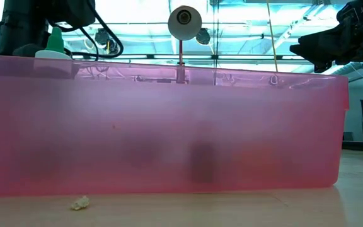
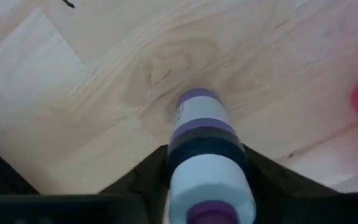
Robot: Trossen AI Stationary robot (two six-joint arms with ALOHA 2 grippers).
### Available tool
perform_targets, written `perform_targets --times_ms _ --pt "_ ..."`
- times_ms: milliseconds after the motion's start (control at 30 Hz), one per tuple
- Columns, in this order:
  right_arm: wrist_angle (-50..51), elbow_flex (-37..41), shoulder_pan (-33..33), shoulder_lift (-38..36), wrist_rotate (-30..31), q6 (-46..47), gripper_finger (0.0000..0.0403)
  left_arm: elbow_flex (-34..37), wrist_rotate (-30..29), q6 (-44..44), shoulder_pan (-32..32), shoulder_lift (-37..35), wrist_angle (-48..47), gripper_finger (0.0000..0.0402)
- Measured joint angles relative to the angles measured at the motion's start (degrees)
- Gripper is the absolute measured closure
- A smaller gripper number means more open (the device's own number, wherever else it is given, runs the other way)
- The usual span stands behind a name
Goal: Pick & Place food coloring
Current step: Put the big violet food coloring bottle into the pink container
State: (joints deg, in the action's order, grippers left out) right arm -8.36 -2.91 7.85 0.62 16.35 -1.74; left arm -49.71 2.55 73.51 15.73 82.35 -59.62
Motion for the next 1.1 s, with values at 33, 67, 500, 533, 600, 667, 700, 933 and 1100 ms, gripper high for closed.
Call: perform_targets --times_ms 33,67,500,533,600,667,700,933,1100 --pt "0.0 0.0 0.0 0.0 0.0 0.0 0.0248 -0.01 0.0 -0.34 0.0 -0.02 -0.02 0.0255" --pt "-0.01 0.01 -0.02 0.0 0.01 0.0 0.0248 -0.11 -0.03 -0.74 -0.01 -0.02 -0.06 0.0264" --pt "0.0 0.0 -0.01 0.0 0.01 0.0 0.0248 -24.71 -8.01 -12.34 1.84 0.04 -0.22 0.0262" --pt "-0.02 0.02 0.0 0.0 0.01 0.0 0.0248 -27.7 -9.97 -13.51 2.36 0.09 -0.05 0.0262" --pt "0.0 0.01 -0.02 0.0 -0.01 0.0 0.0248 -33.55 -13.41 -15.9 3.45 1.0 -0.14 0.0262" --pt "0.0 0.0 0.0 0.0 0.01 0.0 0.0248 -38.57 -15.45 -18.58 4.72 2.52 0.11 0.0262" --pt "0.0 0.01 -0.01 0.0 -0.01 -0.02 0.0248 -40.91 -15.99 -19.49 5.18 3.93 0.33 0.0262" --pt "-0.05 0.0 -0.02 -0.02 0.0 0.0 0.0248 -53.48 -8.59 -28.21 6.49 21.17 0.85 0.0262" --pt "-0.02 0.0 0.0 -0.01 0.01 -0.01 0.0248 -62.57 -2.25 -30.87 6.69 34.72 -7.46 0.0262"
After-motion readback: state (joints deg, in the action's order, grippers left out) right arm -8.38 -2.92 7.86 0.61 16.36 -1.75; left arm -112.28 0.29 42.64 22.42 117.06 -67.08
